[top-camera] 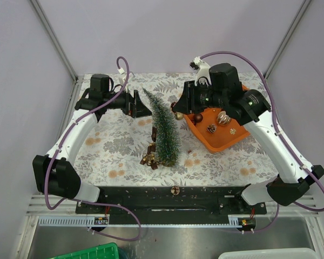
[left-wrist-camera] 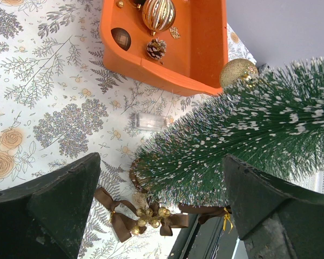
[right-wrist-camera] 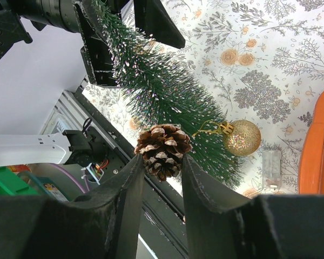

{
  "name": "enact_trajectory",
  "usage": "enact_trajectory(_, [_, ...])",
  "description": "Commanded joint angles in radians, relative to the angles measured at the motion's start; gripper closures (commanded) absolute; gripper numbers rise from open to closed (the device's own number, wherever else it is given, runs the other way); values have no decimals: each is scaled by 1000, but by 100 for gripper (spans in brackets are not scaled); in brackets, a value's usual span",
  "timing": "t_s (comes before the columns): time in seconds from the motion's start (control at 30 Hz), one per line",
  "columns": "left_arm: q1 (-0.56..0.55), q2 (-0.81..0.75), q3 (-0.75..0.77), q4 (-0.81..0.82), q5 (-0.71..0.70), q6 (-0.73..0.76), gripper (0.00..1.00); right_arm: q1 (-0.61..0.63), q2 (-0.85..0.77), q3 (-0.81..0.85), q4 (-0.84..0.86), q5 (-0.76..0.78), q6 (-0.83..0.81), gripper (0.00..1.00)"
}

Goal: Decorate the small christmas tree

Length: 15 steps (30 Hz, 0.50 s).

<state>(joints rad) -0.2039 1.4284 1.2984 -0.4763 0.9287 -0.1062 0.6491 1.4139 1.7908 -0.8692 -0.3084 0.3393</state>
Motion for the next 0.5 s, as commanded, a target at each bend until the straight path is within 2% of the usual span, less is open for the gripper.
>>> enact_trajectory(0.0, [-5, -36, -8, 39, -10, 14, 1, 11, -41, 55, 6, -26, -19, 73])
enact_trajectory(0.47, [-5, -42, -7, 33, -11, 22, 1, 9, -23, 13, 27, -23, -26, 73])
